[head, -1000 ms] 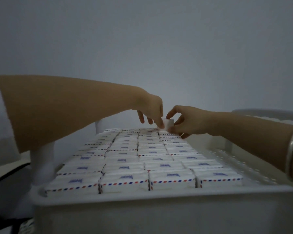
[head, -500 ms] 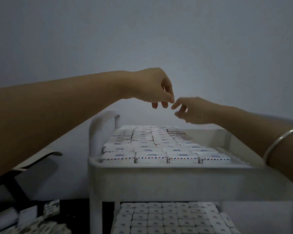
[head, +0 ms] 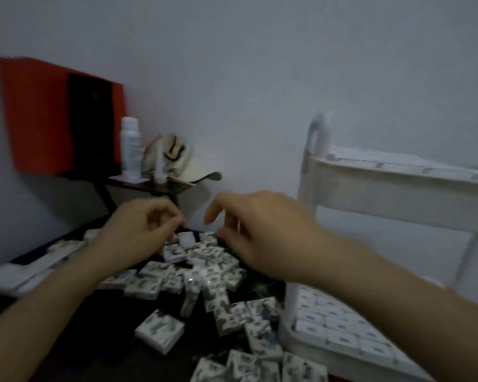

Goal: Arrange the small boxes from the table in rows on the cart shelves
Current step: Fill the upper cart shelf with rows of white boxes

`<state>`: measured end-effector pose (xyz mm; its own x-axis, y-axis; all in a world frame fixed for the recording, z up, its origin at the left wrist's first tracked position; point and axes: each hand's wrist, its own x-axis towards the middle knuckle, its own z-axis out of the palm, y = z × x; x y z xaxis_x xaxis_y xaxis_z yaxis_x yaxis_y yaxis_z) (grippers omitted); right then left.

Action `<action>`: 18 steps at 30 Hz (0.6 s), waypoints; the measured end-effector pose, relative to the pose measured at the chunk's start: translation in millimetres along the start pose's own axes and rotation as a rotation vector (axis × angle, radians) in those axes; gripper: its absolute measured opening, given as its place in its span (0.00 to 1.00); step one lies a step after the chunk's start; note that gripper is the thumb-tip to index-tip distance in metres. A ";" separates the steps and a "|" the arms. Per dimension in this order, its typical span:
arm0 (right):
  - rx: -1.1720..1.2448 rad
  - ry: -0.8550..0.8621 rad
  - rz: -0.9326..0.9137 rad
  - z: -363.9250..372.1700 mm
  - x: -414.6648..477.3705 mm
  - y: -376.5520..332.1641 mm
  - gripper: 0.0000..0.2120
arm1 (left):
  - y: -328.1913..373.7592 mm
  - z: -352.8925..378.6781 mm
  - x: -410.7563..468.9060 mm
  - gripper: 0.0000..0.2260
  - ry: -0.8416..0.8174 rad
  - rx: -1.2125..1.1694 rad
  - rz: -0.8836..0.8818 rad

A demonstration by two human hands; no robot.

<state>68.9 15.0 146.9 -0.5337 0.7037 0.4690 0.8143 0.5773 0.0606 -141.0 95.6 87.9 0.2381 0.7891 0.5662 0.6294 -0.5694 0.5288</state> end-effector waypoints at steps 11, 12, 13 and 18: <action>0.196 -0.433 0.002 230.1 102.0 -45.9 0.21 | -211.4 -8.9 -131.2 0.11 0.231 0.455 -0.331; 0.212 -0.446 0.020 244.9 113.2 -49.5 0.22 | -222.6 -10.2 -130.9 0.11 0.257 0.472 -0.340; 0.227 -0.450 0.030 258.0 124.2 -53.5 0.23 | -233.0 -11.2 -129.2 0.11 0.273 0.489 -0.354; 0.213 -0.385 0.005 307.2 174.6 -80.9 0.24 | -269.8 -9.7 -112.9 0.21 0.262 0.566 -0.378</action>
<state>-160.3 218.4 -46.9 -0.6086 0.7867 0.1033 0.7737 0.6173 -0.1425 -344.9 157.9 -112.5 -0.2110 0.7869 0.5799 0.9368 -0.0068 0.3499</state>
